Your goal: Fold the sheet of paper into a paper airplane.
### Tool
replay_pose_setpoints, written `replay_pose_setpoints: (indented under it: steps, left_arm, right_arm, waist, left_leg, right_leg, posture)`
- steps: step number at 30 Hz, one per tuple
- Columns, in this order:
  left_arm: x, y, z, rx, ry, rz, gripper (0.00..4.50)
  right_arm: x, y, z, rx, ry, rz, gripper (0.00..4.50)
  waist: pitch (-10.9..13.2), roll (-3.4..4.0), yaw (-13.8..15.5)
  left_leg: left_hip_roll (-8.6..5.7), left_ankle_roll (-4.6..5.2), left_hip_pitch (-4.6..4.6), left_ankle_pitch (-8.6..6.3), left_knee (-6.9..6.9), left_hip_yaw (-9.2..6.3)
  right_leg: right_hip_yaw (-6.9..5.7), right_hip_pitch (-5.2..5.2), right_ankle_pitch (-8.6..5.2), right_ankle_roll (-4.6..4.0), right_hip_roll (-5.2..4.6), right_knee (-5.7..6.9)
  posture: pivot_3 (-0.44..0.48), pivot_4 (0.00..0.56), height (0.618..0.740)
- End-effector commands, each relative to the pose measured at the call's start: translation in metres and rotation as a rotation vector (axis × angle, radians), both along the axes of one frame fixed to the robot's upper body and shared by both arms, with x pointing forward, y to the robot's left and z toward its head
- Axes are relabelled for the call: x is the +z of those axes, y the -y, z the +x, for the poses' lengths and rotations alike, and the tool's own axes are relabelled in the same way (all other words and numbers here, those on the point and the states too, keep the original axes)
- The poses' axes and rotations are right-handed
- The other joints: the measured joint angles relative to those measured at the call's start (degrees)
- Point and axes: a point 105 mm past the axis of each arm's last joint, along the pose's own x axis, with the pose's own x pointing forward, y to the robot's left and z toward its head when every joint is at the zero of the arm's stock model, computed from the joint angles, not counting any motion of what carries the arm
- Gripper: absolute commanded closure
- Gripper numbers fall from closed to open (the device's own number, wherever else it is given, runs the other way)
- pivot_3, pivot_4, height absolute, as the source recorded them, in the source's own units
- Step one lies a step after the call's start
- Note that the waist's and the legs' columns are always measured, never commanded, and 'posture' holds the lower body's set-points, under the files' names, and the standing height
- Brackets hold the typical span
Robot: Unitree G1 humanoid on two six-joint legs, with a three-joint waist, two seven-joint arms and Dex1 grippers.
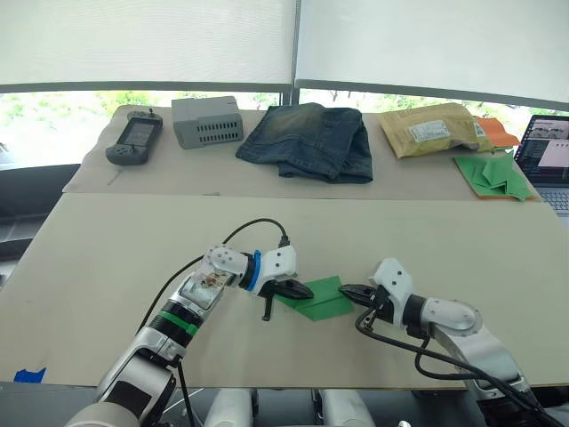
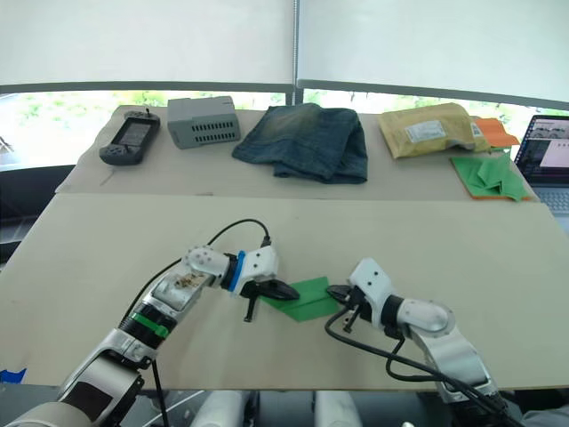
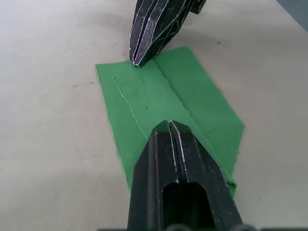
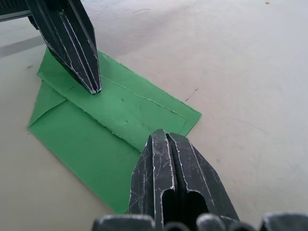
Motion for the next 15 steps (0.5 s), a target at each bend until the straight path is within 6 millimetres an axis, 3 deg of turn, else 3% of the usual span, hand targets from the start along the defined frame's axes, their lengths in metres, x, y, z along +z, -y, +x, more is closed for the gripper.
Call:
replay_pose_setpoints:
  steps: [1,9,15]
  left_arm:
    - [-0.004,0.001,-0.01,-0.053,0.0,0.016,4.5]
    - [-0.014,-0.006,-0.013,-0.034,-0.008,0.05,4.5]
    - [-0.021,-0.033,-0.011,0.003,-0.011,0.111,4.5]
  right_arm:
    - [-0.019,-0.004,-0.006,0.024,-0.062,-0.034,4.48]
    - [-0.024,-0.019,-0.005,0.066,-0.037,-0.057,4.48]
    - [-0.029,-0.023,-0.003,0.068,-0.039,-0.074,4.48]
  waist:
    - [0.0,0.0,-0.1]
    - [-0.1,-0.02,-0.5]
    - [-0.5,-0.17,-1.2]
  left_leg:
    - [0.01,0.0,0.0,0.0,0.0,0.0]
    - [0.14,0.01,0.11,-0.01,-0.04,0.01]
    - [0.27,0.01,0.27,-0.01,-0.22,0.03]
  right_leg:
    - [0.0,0.0,0.0,0.0,0.0,0.0]
    - [0.0,0.02,-0.03,-0.07,0.12,0.04]
    - [0.01,0.09,-0.08,-0.15,0.22,0.04]
  posture:
    - [0.0,0.15,0.728]
    - [0.0,0.15,0.728]
    - [0.0,0.15,0.728]
